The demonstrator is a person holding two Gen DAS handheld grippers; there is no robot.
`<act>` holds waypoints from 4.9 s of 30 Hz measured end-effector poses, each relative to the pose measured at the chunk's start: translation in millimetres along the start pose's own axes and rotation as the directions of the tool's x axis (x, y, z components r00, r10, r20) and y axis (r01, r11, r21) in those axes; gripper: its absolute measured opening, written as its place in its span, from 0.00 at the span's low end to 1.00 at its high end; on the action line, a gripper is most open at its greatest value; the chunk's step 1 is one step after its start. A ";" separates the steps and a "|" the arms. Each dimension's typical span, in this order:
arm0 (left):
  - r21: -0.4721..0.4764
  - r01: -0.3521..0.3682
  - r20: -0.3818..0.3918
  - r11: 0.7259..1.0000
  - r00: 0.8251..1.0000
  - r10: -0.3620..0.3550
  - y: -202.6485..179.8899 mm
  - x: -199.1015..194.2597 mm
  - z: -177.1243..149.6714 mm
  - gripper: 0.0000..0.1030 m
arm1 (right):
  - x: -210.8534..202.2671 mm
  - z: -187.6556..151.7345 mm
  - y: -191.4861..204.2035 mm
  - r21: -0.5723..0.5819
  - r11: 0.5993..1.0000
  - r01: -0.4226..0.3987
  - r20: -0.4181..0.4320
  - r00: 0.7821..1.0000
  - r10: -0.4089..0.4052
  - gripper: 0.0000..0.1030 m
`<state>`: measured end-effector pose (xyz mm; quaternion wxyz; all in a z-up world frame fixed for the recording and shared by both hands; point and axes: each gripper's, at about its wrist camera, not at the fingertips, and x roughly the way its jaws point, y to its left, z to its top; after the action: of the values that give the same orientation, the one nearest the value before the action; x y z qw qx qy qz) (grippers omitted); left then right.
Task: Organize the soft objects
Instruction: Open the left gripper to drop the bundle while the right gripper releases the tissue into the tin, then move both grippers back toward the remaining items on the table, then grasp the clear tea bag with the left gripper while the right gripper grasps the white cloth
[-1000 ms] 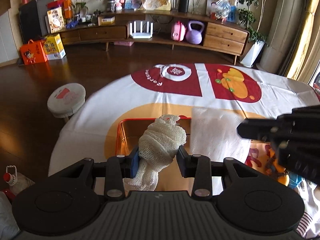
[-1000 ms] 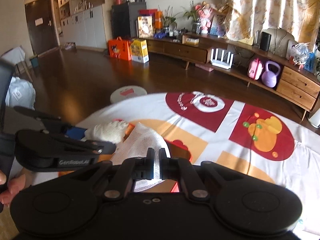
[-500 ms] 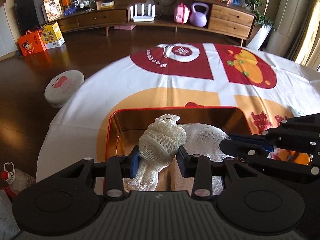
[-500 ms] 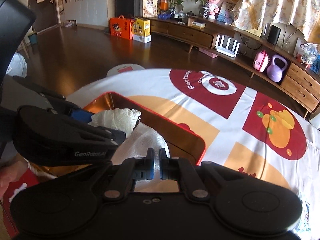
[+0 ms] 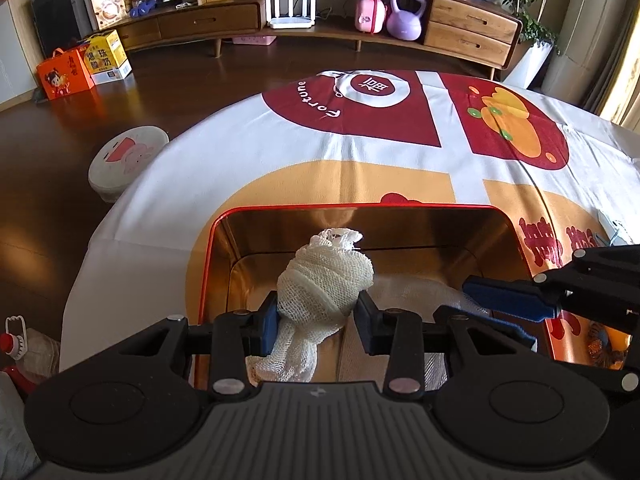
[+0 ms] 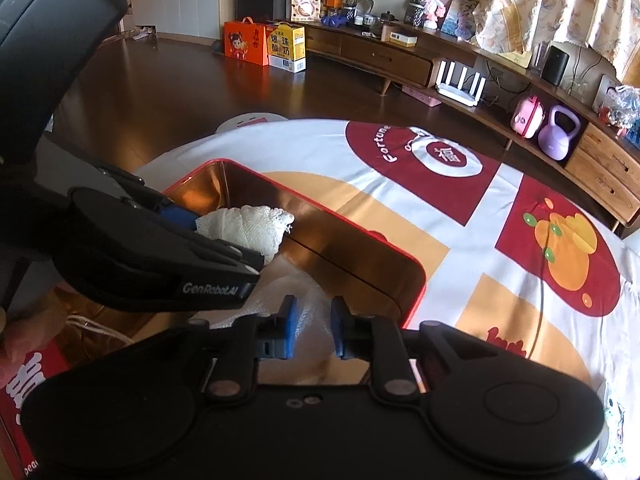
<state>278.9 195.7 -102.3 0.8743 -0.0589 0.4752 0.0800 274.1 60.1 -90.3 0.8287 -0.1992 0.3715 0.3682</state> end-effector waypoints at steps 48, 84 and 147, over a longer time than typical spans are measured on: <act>0.027 0.072 0.236 0.997 0.969 -0.076 -45.3 -134.4 -32.4 0.73 | -148.4 -44.5 -24.8 0.153 0.983 -0.102 0.187 0.980 0.072 0.75; 0.196 0.234 0.271 0.952 0.920 -0.282 -170.0 -155.0 -115.1 0.82 | -227.6 -191.2 -145.1 0.468 0.878 0.102 0.182 0.961 -0.208 1.00; 0.262 0.273 0.003 0.926 0.959 -0.283 -231.7 -52.1 -149.7 0.24 | -122.3 -219.2 -224.5 0.630 0.768 0.116 0.015 0.987 -0.162 0.08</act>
<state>173.4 -62.6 -133.4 0.8863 -0.0094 0.4506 -0.1062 286.2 -274.5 -125.6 0.8847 0.0737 0.4285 0.1678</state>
